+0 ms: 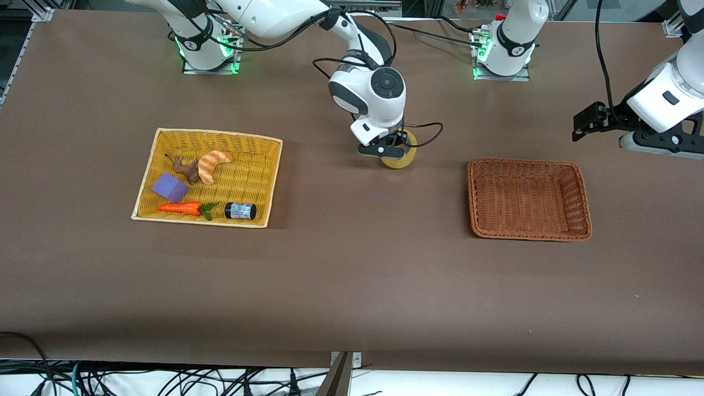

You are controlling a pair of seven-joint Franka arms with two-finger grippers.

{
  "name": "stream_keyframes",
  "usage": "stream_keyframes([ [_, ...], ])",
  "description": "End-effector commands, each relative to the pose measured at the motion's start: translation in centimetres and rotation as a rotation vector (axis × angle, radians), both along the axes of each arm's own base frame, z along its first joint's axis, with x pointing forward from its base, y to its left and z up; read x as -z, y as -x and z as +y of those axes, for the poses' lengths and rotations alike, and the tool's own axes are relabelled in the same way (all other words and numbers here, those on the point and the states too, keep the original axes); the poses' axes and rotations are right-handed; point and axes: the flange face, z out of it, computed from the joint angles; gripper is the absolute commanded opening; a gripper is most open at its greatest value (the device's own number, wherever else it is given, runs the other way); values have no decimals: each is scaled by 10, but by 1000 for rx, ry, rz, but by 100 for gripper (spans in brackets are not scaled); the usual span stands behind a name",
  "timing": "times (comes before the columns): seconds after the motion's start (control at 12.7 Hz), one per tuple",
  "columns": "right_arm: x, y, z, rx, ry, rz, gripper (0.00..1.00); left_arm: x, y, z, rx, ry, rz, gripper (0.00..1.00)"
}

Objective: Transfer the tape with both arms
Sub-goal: 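Carry the tape out of the tray and set it on the table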

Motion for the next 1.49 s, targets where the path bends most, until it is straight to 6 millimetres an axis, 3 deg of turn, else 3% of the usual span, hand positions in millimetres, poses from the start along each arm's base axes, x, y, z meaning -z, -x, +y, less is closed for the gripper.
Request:
stream_keyframes([
  [0.0, 7, -5, 8, 17, -20, -31, 3, -8, 1, 0, 2, 13, -1, 100],
  [0.08, 7, -6, 7, 25, -19, -34, 8, -8, 1, -2, 0, 12, 0, 100],
  [0.16, 6, -8, 6, 28, -20, -35, 25, -8, 1, -2, -1, 14, 1, 100],
  [0.31, 3, -12, 4, 33, -20, -37, 83, 0, -1, -6, 3, 22, 16, 100],
  [0.39, -2, -15, 2, 34, -19, -39, 99, 2, -2, -13, 13, 23, 21, 100],
  [0.55, -29, -34, -12, 58, -16, -44, 100, 21, -1, -25, 37, 24, 93, 100],
  [0.63, -50, -50, -28, 77, 0, -45, 100, 36, -5, -28, 47, 25, 126, 100],
  [0.71, -85, -69, -48, 102, -6, -67, 100, 52, -8, -44, 79, 22, 154, 100],
  [0.94, -170, -112, -138, -19, -24, -16, 100, 114, -20, -70, 107, 30, 205, 100],
  [1.1, -212, -127, -211, -115, 2, -20, 100, 155, -10, -111, 106, 79, 179, 100],
  [1.26, -249, -130, -284, -232, 8, 16, 100, 187, 6, -167, 65, 76, 159, 100],
  [1.41, -276, -136, -351, -313, 3, 34, 100, 233, 13, -197, 79, 78, 237, 100],
])
